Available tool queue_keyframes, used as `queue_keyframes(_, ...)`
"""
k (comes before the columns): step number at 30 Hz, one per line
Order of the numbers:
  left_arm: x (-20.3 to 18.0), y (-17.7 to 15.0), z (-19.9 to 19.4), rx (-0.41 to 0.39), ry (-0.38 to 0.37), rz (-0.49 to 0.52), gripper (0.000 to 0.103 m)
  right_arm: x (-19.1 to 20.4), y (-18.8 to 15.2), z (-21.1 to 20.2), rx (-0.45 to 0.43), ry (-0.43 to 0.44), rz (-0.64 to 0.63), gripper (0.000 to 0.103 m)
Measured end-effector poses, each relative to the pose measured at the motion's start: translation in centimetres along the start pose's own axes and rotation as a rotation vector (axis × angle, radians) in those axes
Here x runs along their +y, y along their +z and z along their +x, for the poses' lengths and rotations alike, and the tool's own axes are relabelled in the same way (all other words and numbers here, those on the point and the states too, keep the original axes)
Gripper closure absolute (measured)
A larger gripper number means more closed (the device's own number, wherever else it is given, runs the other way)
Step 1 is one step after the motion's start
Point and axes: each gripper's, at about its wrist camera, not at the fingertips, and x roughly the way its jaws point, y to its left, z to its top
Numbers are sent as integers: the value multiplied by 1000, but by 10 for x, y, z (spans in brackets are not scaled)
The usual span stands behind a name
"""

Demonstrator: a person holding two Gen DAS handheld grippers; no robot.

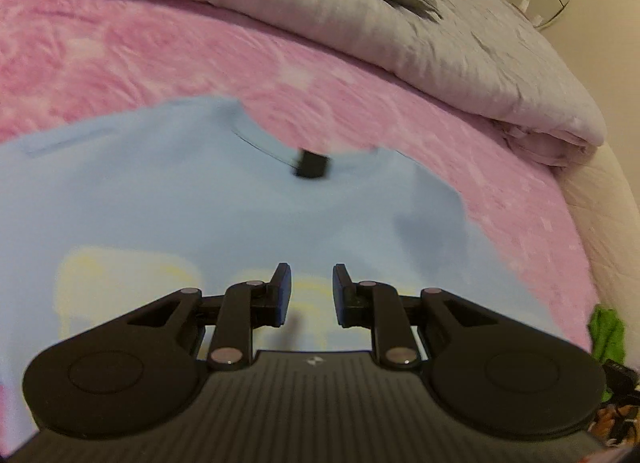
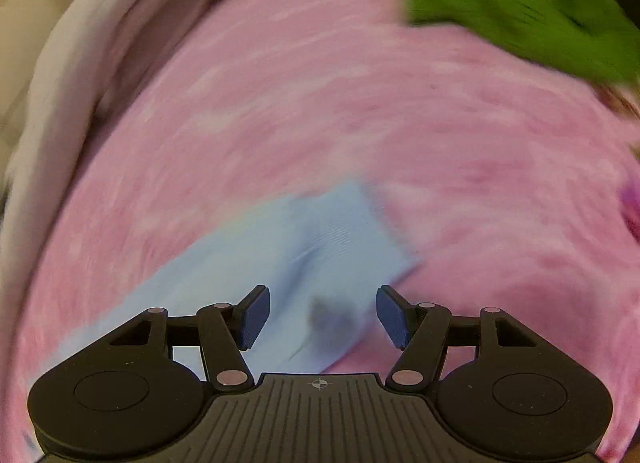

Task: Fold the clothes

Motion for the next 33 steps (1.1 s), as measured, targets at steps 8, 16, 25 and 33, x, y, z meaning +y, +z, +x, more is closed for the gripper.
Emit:
queue_keyframes(8, -33, -22, -18, 2, 21, 1, 86, -31, 18, 29, 29, 110, 169, 95)
queue_keyframes(16, -31, -66, -66, -16, 74, -24, 86, -27, 9, -48, -195, 53, -94, 96)
queue_keyframes(25, 19, -117, -109, -29, 126, -71, 86, -50, -2, -12, -186, -36, -128, 89)
queue_keyframes(33, 110, -167, -190, -10, 121, -185, 78, -55, -44, -66, -75, 111, -125, 53)
